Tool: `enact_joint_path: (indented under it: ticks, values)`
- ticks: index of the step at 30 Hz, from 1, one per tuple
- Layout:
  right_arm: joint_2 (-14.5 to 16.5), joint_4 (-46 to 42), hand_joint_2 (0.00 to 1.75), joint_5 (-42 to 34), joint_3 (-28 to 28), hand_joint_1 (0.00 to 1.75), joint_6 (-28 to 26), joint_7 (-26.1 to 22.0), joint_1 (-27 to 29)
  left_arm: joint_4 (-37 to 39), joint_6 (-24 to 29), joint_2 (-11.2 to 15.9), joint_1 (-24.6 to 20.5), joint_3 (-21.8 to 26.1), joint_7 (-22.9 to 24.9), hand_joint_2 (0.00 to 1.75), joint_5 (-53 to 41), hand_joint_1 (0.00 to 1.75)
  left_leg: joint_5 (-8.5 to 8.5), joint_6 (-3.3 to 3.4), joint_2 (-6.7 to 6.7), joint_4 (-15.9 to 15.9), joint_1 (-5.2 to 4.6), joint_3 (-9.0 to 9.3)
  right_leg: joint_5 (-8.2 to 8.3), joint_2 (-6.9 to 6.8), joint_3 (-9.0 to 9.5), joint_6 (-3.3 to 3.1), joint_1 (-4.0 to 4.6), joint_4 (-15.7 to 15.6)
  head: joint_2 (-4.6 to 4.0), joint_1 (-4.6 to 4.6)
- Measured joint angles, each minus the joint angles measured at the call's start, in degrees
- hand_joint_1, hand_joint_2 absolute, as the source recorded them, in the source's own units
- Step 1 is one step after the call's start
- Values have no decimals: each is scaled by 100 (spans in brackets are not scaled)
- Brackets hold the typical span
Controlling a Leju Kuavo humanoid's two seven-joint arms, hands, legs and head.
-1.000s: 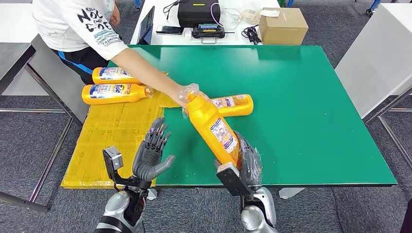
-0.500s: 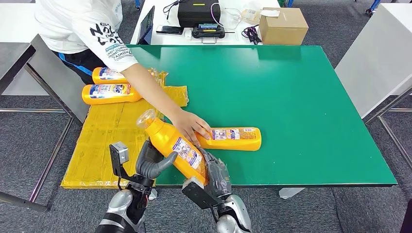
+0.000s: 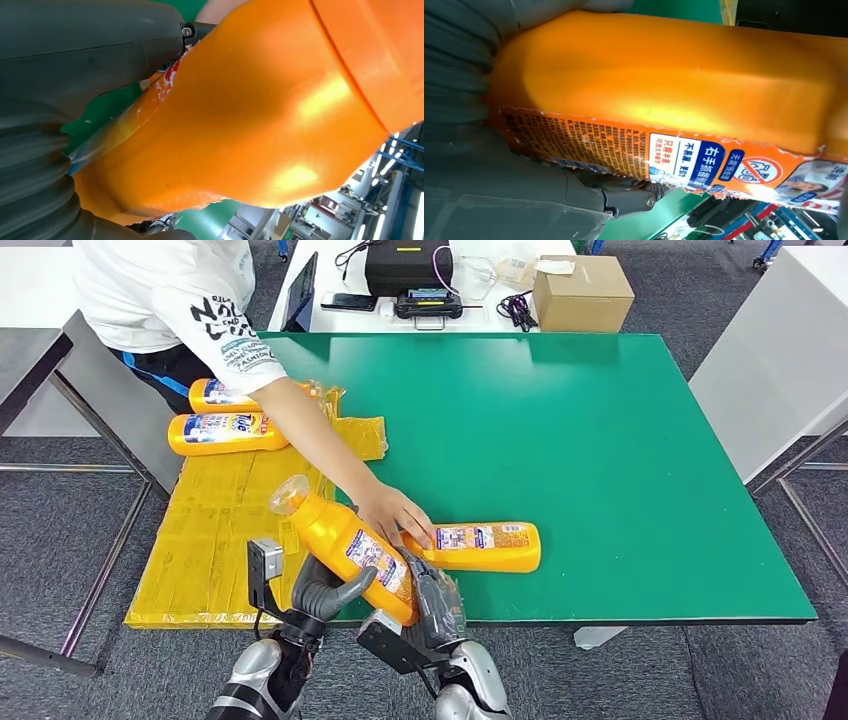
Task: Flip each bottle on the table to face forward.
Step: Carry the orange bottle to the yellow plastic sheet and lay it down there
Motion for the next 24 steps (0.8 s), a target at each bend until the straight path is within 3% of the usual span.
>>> enact_joint_path:
  ticks: [4, 11, 24]
  values:
    - [5, 146, 175, 34, 44, 175, 25, 40, -102, 14, -267, 7, 5, 8, -68, 175, 302, 175, 0, 0, 0, 0, -1, 0, 0, 0, 1, 0, -1, 0, 0, 0]
    - [62, 414, 175, 114, 133, 175, 57, 56, -285, -78, -692, 13, 48, 121, -125, 175, 950, 175, 0, 0, 4, 0, -1, 0, 0, 2, -1, 0, -1, 0, 0, -2]
    - [111, 578, 175, 132, 224, 175, 69, 55, -420, -210, -717, 13, 116, 250, -149, 175, 1112, 175, 0, 0, 4, 0, -1, 0, 0, 8, -3, 0, -1, 0, 0, -1]
